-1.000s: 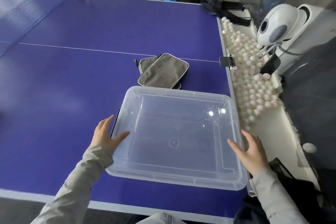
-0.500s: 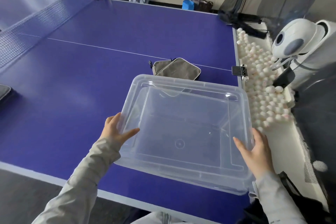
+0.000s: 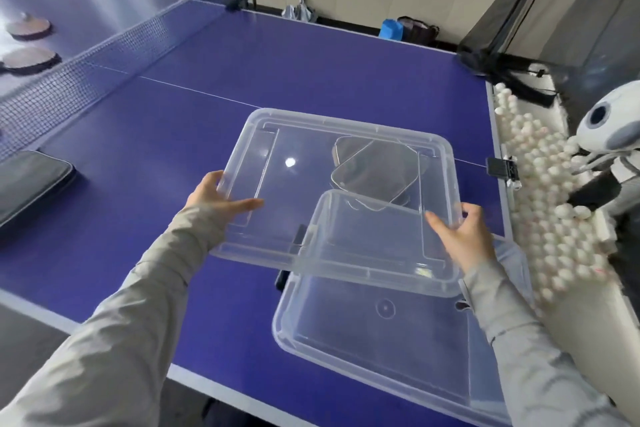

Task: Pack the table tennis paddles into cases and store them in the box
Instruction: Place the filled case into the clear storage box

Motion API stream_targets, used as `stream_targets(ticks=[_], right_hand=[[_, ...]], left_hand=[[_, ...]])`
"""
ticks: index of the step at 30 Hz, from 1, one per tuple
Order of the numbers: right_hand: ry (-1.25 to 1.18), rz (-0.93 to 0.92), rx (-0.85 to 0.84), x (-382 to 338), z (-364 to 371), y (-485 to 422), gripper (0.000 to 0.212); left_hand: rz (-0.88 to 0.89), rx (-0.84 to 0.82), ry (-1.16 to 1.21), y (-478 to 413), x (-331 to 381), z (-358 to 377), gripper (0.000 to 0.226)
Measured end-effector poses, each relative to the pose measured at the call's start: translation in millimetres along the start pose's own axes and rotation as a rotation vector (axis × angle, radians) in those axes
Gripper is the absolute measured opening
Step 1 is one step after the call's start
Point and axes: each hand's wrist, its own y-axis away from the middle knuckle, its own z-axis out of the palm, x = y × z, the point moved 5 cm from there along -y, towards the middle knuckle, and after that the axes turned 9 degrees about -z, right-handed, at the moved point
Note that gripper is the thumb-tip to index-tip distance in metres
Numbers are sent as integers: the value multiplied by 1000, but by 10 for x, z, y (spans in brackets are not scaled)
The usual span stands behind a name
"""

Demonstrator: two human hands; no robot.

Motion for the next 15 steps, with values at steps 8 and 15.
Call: stream_targets(ticks=[8,15], right_hand=[[-114,33,1,-826,1284,-567,61],[-92,98,-70,-1282,2639,-956,81]], left_hand=[[-2,60,-90,-1417,184,-898,84],[13,30,-196,-2748,321,-1442,86]])
